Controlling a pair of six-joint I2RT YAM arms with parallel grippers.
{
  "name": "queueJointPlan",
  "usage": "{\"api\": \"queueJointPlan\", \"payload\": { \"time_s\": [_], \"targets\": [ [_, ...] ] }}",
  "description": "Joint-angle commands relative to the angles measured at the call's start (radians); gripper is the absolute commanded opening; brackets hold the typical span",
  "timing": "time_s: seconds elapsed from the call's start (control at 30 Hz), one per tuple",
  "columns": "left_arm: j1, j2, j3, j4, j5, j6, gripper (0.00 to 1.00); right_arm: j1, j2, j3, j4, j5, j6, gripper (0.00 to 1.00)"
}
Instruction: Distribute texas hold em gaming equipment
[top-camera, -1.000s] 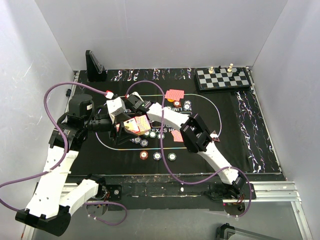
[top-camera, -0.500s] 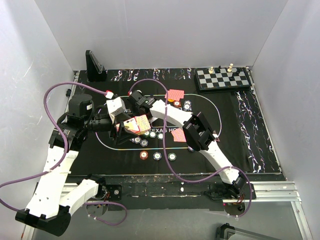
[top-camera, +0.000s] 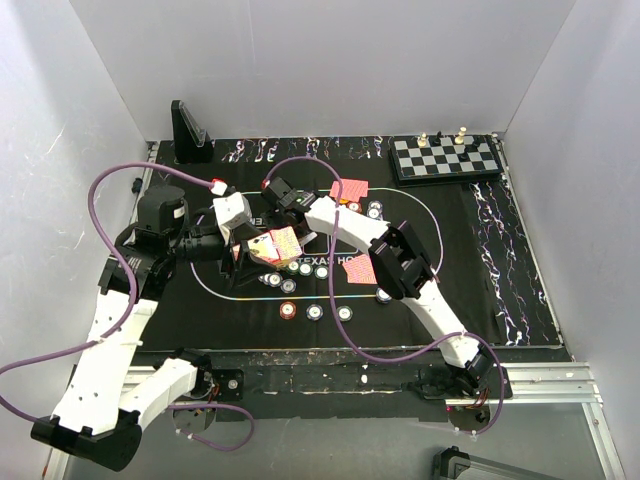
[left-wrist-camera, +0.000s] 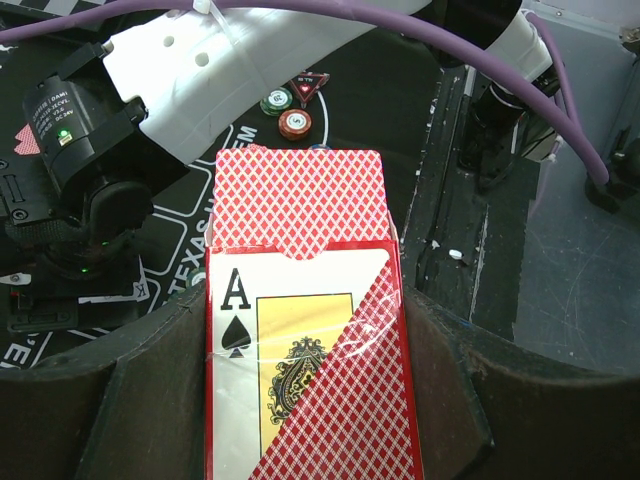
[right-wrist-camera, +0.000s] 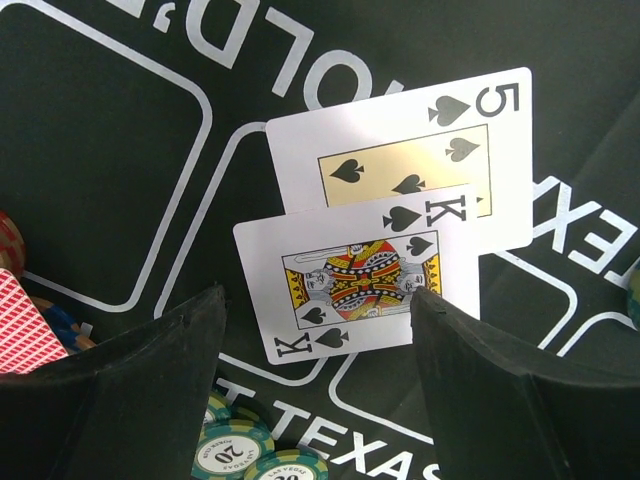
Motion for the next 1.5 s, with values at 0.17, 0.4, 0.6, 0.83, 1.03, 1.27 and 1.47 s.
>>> {"api": "queueJointPlan", "payload": {
  "time_s": [0.17, 0.4, 0.6, 0.83, 1.03, 1.27, 1.47],
  "targets": [
    [0.002, 0.004, 0.017, 0.059, -0.001, -0.011, 0.0, -0.052, -0.036, -0.035, 0.006, -0.004, -0.008, 0.79],
    [0.002, 0.016, 0.006, 0.074, -0.007, -0.014, 0.0, -0.072, -0.039, -0.013, 0.018, -0.003, -0.022, 0.77],
    [0.002, 0.015, 0.012, 0.071, -0.007, -0.012, 0.0, -0.072, -0.094, -0.027, 0.023, -0.052, -0.005, 0.77],
    [0.002, 0.012, 0.014, 0.074, -0.001, -0.02, 0.0, -0.078, -0.319, -0.09, 0.011, -0.156, 0.03, 0.8],
    [0.002, 0.009, 0.007, 0.083, -0.003, -0.025, 0.0, -0.164, -0.494, -0.067, -0.092, -0.286, 0.119, 0.86],
    [0.002, 0.021, -0.017, 0.102, -0.004, -0.022, 0.0, -0.305, -0.827, -0.425, 0.081, -0.634, 0.299, 0.89],
    [0.002, 0.038, -0.023, 0.116, -0.012, -0.008, 0.0, -0.319, -1.017, -0.627, 0.251, -0.867, 0.446, 0.9]
  ]
}}
